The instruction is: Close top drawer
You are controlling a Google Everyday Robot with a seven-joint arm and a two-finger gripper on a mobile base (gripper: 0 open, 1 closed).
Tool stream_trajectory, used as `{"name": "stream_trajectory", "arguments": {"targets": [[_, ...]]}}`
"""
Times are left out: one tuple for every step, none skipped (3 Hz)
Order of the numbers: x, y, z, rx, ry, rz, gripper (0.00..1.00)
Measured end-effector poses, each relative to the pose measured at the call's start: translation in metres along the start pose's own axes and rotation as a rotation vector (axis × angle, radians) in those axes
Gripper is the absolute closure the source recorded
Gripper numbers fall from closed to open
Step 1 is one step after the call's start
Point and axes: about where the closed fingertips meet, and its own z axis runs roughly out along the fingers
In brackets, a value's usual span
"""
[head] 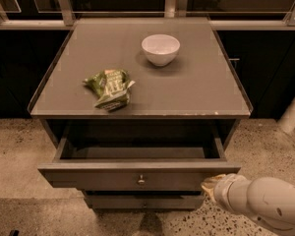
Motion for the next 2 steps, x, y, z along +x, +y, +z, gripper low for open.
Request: {"name": "stream_trajectory", "arguments": {"targets": [[-0.0034,-0.0054,0.0007,0.012,-0.001,-0.003,1.00],[-0.0053,-0.0062,0.0012,-0.008,-0.016,0.010,1.00]]}}
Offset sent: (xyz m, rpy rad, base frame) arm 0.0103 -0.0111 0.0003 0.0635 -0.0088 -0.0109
